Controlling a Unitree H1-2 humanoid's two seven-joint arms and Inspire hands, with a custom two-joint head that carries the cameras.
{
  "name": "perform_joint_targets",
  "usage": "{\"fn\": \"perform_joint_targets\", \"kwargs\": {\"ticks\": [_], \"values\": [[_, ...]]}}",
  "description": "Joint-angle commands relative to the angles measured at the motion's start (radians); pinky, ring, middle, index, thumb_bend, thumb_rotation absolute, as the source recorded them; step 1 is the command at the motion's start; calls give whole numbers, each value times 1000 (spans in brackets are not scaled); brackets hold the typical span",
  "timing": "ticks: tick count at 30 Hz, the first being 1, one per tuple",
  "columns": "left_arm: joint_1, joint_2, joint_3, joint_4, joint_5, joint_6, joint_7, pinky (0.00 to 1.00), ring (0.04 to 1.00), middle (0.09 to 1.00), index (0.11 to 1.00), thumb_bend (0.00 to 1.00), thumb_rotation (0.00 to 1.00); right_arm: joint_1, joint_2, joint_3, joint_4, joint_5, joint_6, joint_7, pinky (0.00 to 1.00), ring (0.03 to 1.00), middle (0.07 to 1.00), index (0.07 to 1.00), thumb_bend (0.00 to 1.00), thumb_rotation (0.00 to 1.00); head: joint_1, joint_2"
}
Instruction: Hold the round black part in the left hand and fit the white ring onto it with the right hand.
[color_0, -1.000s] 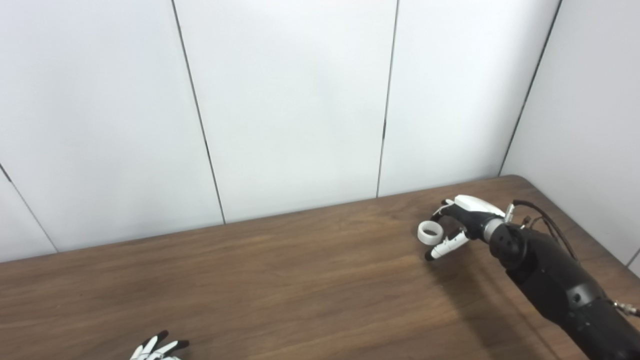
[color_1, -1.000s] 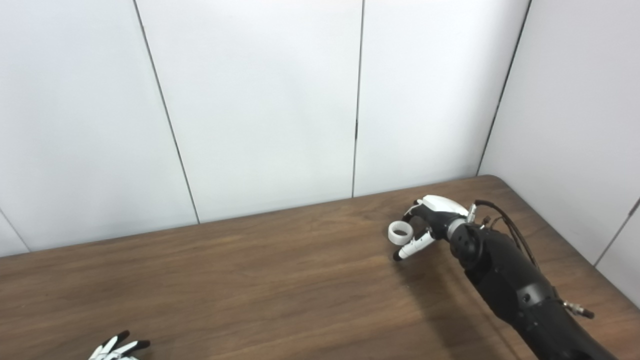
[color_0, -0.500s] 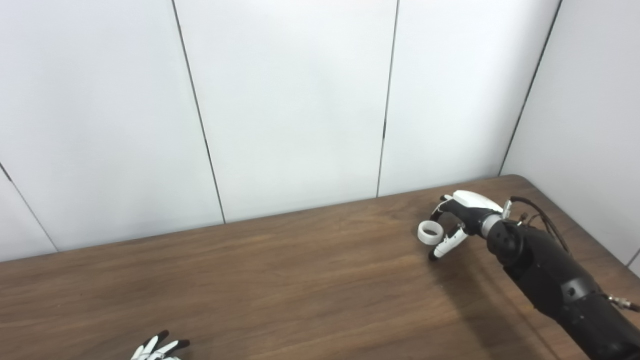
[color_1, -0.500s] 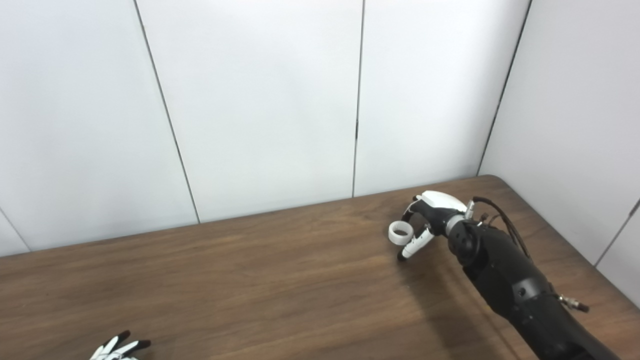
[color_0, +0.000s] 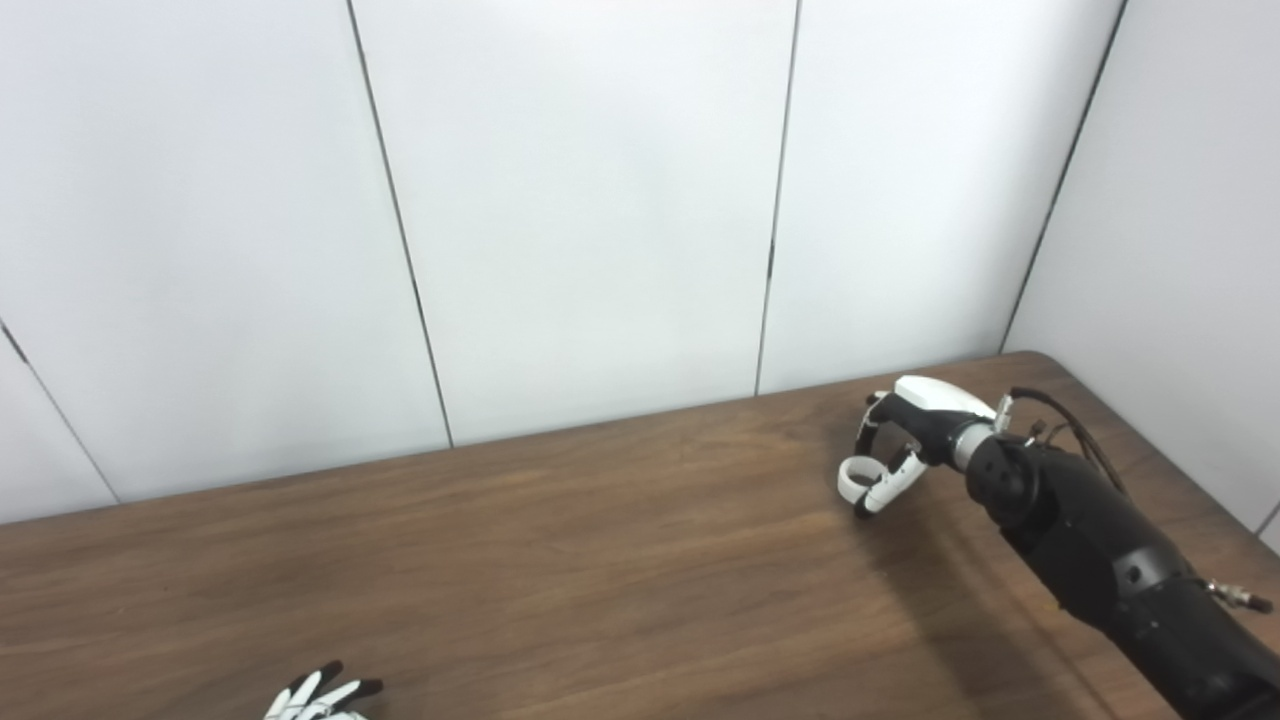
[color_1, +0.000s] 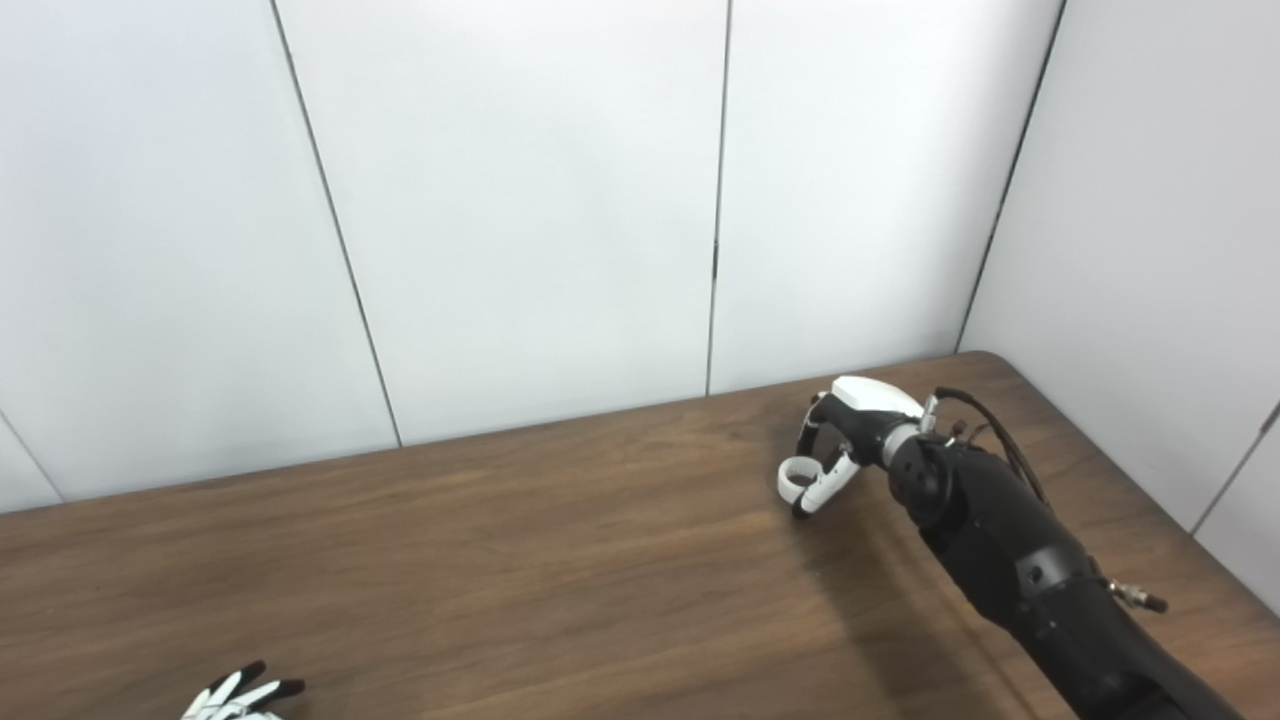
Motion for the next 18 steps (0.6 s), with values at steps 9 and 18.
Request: {"fn": "perform_joint_targets", "kwargs": {"ticks": [9,18], "values": [[0,5,-4,14,13,-13,-8,1000,974,848,478,517,40,-16,-12,8,-30,-15,3,5,998,1000,935,484,511,132,0,2],[-1,4,-5,15,12,-14,-10,1000,972,848,478,517,41,-6,-2,-14,-39,-3,-15,-39,992,1000,907,480,516,121,4,6]]}}
